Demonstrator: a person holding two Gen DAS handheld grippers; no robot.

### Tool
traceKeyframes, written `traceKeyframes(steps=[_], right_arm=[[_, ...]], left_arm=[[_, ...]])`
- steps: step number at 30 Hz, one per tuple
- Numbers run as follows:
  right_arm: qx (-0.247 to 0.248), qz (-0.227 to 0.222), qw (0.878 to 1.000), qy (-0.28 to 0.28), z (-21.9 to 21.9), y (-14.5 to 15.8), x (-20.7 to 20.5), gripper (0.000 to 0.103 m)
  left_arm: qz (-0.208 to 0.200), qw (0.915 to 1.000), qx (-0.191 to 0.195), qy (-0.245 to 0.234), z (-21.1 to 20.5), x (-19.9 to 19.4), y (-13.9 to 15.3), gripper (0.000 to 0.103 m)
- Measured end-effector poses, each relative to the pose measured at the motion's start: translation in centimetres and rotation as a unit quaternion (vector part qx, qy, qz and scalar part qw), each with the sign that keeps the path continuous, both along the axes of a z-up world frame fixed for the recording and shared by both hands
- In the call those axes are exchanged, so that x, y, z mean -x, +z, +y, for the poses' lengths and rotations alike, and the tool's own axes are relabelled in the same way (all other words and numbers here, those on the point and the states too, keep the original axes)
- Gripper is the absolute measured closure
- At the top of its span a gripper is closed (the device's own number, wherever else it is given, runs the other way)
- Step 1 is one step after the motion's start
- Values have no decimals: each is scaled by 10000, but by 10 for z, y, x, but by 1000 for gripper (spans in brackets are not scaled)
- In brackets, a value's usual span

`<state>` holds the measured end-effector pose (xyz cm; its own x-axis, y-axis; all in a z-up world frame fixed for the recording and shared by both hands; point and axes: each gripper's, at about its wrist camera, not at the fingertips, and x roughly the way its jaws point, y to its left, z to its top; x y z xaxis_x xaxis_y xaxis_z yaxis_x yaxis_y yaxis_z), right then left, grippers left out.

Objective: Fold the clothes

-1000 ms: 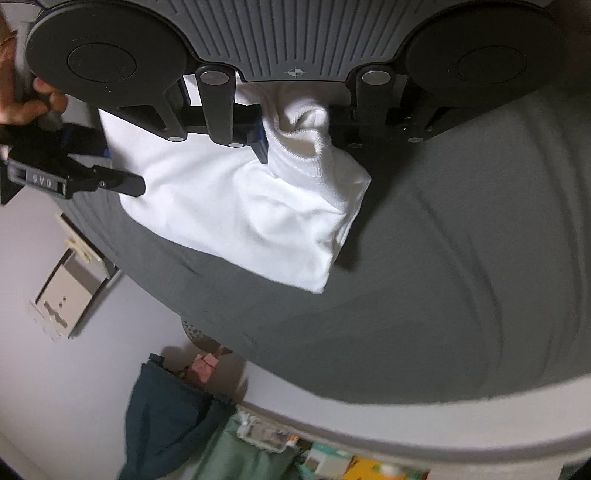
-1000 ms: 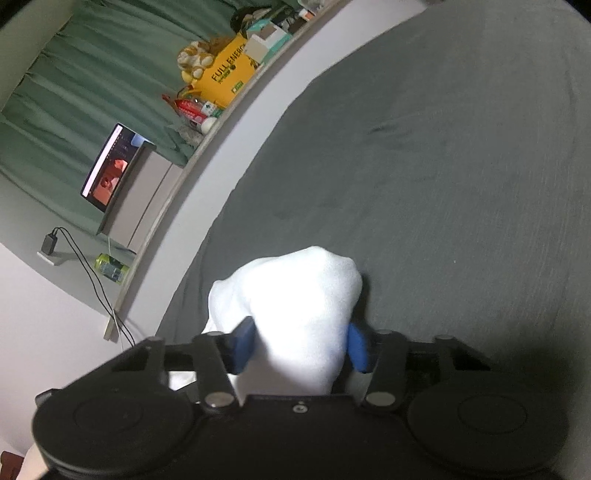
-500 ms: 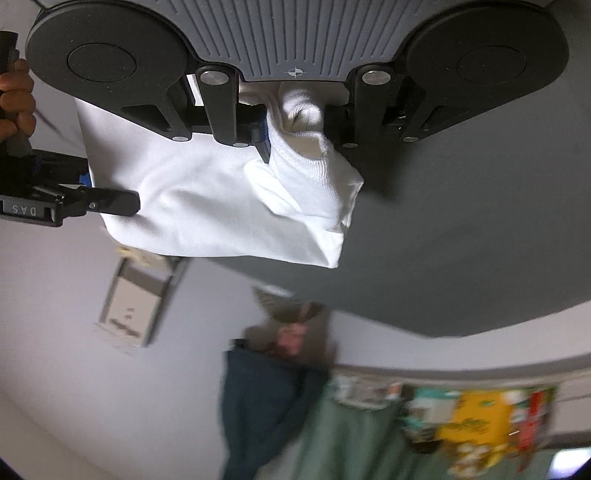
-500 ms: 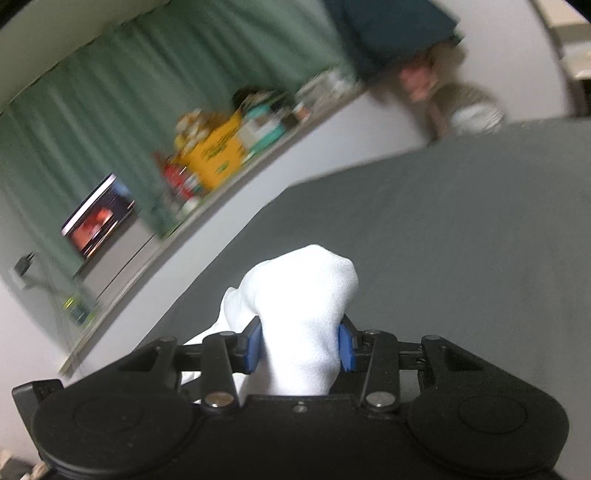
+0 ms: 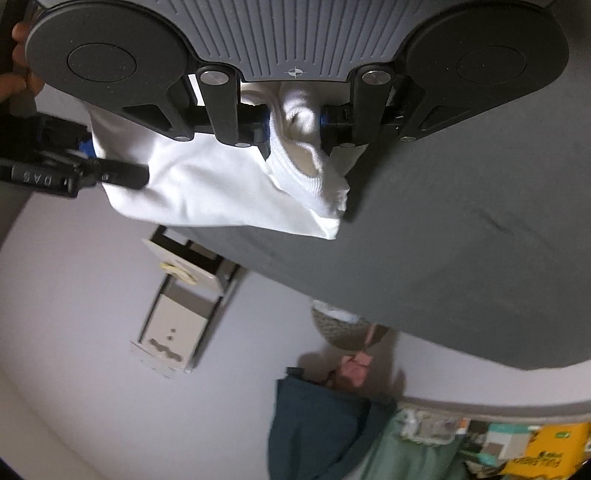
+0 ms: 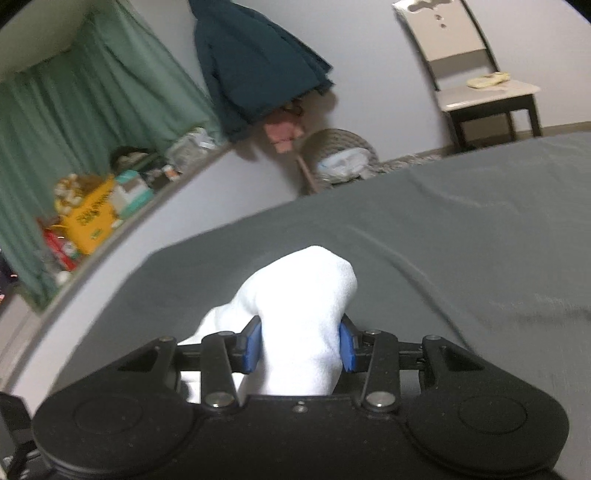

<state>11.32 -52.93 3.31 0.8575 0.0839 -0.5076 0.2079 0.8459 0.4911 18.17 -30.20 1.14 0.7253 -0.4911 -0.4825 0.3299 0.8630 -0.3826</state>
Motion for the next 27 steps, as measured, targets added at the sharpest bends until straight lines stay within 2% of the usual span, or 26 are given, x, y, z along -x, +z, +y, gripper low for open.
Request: traceKeyframes(steps=[4, 6, 10, 11, 13, 17, 19, 21, 23, 27], right_arm=[[-161, 204, 9993, -262, -2, -15, -4, 57], [-162, 310, 9987, -357, -2, -20, -3, 54], [-62, 452, 9975, -539, -4, -23, 5, 39], [-56, 475, 9972, -575, -4, -24, 6, 37], [-108, 490, 9964, -680, -6, -23, 11, 37], [52, 306, 9966, -760, -5, -11, 16, 37], [132, 200, 9975, -666, -1, -9, 16, 37], [211, 94, 9981, -572, 2, -6, 15, 37], [290, -12, 9984, -478, 5, -4, 14, 37], [449, -225, 9983, -288, 12, 0, 12, 40]], left_arm=[[201, 9998, 30, 71, 8, 2, -9, 80], [285, 9996, -34, 14, 12, 4, -13, 76], [353, 9990, -243, -83, 19, 7, -14, 48], [360, 9988, -319, -66, 21, 6, -12, 35], [318, 9984, -464, 11, 29, 8, -8, 20], [-55, 9989, -459, 120, 55, 19, 10, 20], [-538, 9971, -461, 287, 67, 28, 25, 20], [-1091, 9928, -465, 191, 73, 35, 38, 20], [-1473, 9875, -542, -172, 67, 38, 47, 20], [-1831, 9736, -793, -1107, 34, 43, 48, 20]])
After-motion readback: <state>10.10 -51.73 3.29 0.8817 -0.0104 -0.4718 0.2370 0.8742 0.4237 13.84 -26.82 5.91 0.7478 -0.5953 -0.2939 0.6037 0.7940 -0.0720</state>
